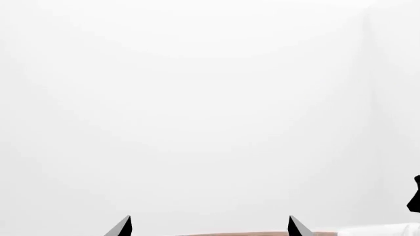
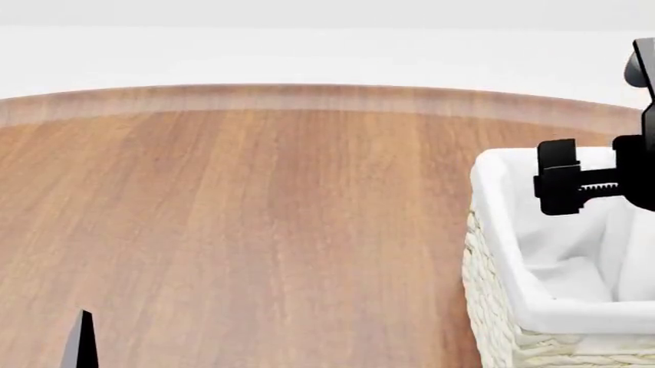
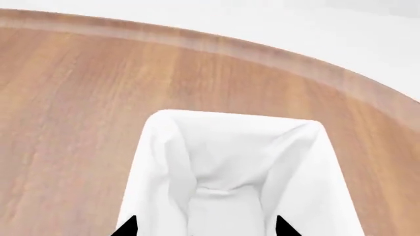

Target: Pick up the cream cheese box, and put it in the basket.

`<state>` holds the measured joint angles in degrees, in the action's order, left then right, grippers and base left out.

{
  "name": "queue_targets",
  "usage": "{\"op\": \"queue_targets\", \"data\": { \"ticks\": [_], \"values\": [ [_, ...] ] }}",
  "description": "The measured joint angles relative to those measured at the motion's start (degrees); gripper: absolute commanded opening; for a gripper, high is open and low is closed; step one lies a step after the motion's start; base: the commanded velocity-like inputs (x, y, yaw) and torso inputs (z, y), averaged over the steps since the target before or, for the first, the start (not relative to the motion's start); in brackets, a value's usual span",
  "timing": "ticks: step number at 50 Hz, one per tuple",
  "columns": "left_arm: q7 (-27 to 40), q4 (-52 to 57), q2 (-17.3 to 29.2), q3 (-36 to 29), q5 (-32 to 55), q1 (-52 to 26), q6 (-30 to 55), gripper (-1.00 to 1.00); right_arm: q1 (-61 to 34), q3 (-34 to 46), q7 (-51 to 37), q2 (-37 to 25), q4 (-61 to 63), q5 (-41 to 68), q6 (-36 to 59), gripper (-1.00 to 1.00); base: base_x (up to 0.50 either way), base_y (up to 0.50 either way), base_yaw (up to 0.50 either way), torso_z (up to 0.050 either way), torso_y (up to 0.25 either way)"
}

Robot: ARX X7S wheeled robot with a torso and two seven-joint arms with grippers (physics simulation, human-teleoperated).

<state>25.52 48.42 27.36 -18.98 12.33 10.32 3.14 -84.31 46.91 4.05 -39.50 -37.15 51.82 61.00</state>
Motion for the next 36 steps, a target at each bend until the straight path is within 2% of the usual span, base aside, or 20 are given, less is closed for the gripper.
{"op": "queue_targets", "data": {
  "ticks": [6,13,28,36],
  "values": [
    [0.1,0.0,0.1,0.0,0.1,0.0,0.0,1.0,0.5,-2.4,-2.6,0.4,2.6,0.2,-3.9,1.0,0.0,0.0,0.0,0.0,0.0],
    [0.3,0.1,0.2,0.1,0.2,-0.1,0.1,1.0,5.6,-7.0,-7.9,-0.8,10.7,2.6,-9.7,1.0,0.0,0.0,0.0,0.0,0.0],
    [0.6,-0.1,0.3,0.0,0.3,-0.3,0.2,1.0,24.4,-15.9,-21.1,-6.6,40.2,8.0,-22.9,1.0,0.0,0.0,0.0,0.0,0.0],
    [0.4,-2.1,-0.5,-1.2,-0.4,-1.2,0.1,1.0,36.2,-17.4,-28.9,-7.6,53.5,2.2,-32.1,1.0,0.0,0.0,0.0,0.0,0.0]
  ]
}}
